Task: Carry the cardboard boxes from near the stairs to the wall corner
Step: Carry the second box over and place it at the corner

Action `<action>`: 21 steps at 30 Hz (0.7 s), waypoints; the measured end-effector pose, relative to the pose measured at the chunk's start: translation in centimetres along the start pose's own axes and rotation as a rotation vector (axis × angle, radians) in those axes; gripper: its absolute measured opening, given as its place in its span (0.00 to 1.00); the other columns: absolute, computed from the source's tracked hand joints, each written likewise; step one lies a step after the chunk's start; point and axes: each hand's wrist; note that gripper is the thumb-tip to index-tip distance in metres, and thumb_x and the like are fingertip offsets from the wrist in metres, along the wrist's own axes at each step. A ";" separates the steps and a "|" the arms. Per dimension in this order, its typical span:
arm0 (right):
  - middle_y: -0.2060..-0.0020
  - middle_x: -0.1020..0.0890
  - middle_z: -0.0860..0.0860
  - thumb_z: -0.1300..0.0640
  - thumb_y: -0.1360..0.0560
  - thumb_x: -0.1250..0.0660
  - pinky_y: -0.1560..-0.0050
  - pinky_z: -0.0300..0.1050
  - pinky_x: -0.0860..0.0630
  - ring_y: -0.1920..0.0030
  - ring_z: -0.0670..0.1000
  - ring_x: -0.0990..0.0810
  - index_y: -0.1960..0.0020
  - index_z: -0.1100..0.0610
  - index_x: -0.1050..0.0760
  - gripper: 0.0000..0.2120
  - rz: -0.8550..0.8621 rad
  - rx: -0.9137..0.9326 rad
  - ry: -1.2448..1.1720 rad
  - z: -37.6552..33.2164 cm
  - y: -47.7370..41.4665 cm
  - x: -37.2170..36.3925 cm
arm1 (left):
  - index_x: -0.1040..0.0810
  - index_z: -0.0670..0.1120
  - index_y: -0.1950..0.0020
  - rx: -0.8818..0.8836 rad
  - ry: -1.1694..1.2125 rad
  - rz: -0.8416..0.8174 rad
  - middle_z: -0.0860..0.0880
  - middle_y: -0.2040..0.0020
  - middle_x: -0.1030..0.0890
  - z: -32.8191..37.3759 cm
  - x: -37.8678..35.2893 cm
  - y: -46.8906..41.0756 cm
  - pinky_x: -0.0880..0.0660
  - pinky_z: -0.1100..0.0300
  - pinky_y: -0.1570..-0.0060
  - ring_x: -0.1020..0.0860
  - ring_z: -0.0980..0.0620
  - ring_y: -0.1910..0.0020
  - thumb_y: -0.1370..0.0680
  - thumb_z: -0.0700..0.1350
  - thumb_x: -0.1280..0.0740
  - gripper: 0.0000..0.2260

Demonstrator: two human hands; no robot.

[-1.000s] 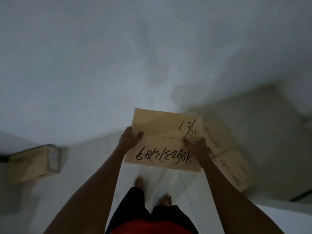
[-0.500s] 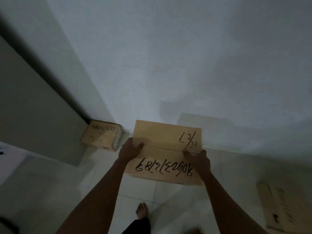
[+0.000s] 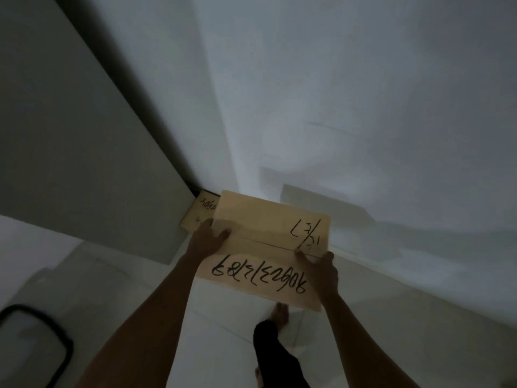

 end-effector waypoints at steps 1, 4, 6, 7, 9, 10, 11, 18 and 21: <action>0.42 0.20 0.59 0.37 0.30 0.29 0.53 0.48 0.25 0.47 0.60 0.19 0.35 0.60 0.36 0.35 -0.013 -0.004 0.014 -1.0 -0.9 -1.3 | 0.32 0.43 0.30 0.017 0.006 0.008 0.40 0.35 0.23 -0.5 0.5 -1.4 0.24 0.44 0.41 0.23 0.39 0.40 0.25 0.59 0.33 0.30; 0.42 0.20 0.58 0.38 0.29 0.30 0.56 0.46 0.27 0.50 0.58 0.20 0.34 0.60 0.36 0.35 -0.026 -0.003 0.032 -3.5 -3.8 -5.4 | 0.33 0.42 0.30 0.046 0.015 0.014 0.39 0.36 0.24 -1.8 1.5 -6.2 0.25 0.48 0.43 0.23 0.38 0.40 0.23 0.57 0.34 0.28; 0.42 0.20 0.58 0.38 0.28 0.30 0.58 0.45 0.28 0.52 0.59 0.20 0.34 0.59 0.37 0.35 -0.027 -0.002 0.046 -4.5 -6.2 -8.5 | 0.35 0.42 0.29 0.073 0.016 0.005 0.39 0.35 0.24 -3.3 1.8 -10.0 0.25 0.48 0.42 0.23 0.37 0.40 0.23 0.56 0.35 0.28; 0.42 0.20 0.58 0.38 0.28 0.31 0.60 0.43 0.28 0.55 0.57 0.21 0.33 0.59 0.37 0.35 -0.027 -0.006 0.056 -4.8 -7.5 -10.2 | 0.36 0.43 0.28 0.081 0.019 0.005 0.38 0.35 0.24 -4.2 1.8 -11.9 0.26 0.48 0.42 0.23 0.37 0.39 0.23 0.56 0.35 0.28; 0.42 0.20 0.58 0.39 0.27 0.31 0.63 0.42 0.29 0.56 0.55 0.23 0.33 0.60 0.37 0.34 -0.038 -0.024 0.076 -5.2 -10.1 -13.9 | 0.37 0.44 0.28 0.086 0.010 0.010 0.38 0.36 0.23 -6.2 1.7 -15.9 0.25 0.46 0.41 0.22 0.36 0.41 0.22 0.56 0.36 0.28; 0.41 0.20 0.59 0.39 0.27 0.31 0.61 0.42 0.29 0.55 0.56 0.23 0.33 0.60 0.37 0.34 -0.037 -0.037 0.072 -5.1 -11.4 -15.8 | 0.38 0.44 0.28 0.084 -0.001 0.007 0.38 0.37 0.23 -7.2 1.6 -17.8 0.24 0.46 0.42 0.22 0.37 0.41 0.22 0.56 0.36 0.27; 0.41 0.20 0.59 0.39 0.27 0.31 0.59 0.43 0.28 0.54 0.56 0.22 0.33 0.60 0.37 0.34 -0.027 -0.043 0.067 -5.0 -12.7 -17.9 | 0.38 0.45 0.28 0.081 -0.011 0.000 0.39 0.37 0.23 -8.3 1.5 -20.0 0.24 0.46 0.42 0.22 0.37 0.41 0.22 0.56 0.36 0.27; 0.41 0.20 0.57 0.38 0.30 0.29 0.47 0.51 0.25 0.44 0.62 0.20 0.31 0.55 0.35 0.35 0.028 -0.112 0.008 -3.0 -22.2 -31.9 | 0.36 0.47 0.28 0.025 -0.064 -0.056 0.43 0.35 0.23 -18.2 -0.3 -34.7 0.25 0.47 0.41 0.23 0.41 0.39 0.24 0.60 0.36 0.29; 0.42 0.19 0.58 0.40 0.29 0.28 0.50 0.49 0.26 0.44 0.62 0.20 0.32 0.54 0.33 0.32 0.042 -0.111 -0.025 -1.7 -25.0 -36.6 | 0.35 0.46 0.29 0.006 -0.080 -0.057 0.42 0.38 0.22 -21.8 -1.0 -39.8 0.22 0.47 0.46 0.21 0.40 0.44 0.24 0.61 0.36 0.29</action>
Point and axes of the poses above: each hand's wrist, its own y-axis away from the middle knuckle, its own x-axis out of the back of the hand, z = x × y
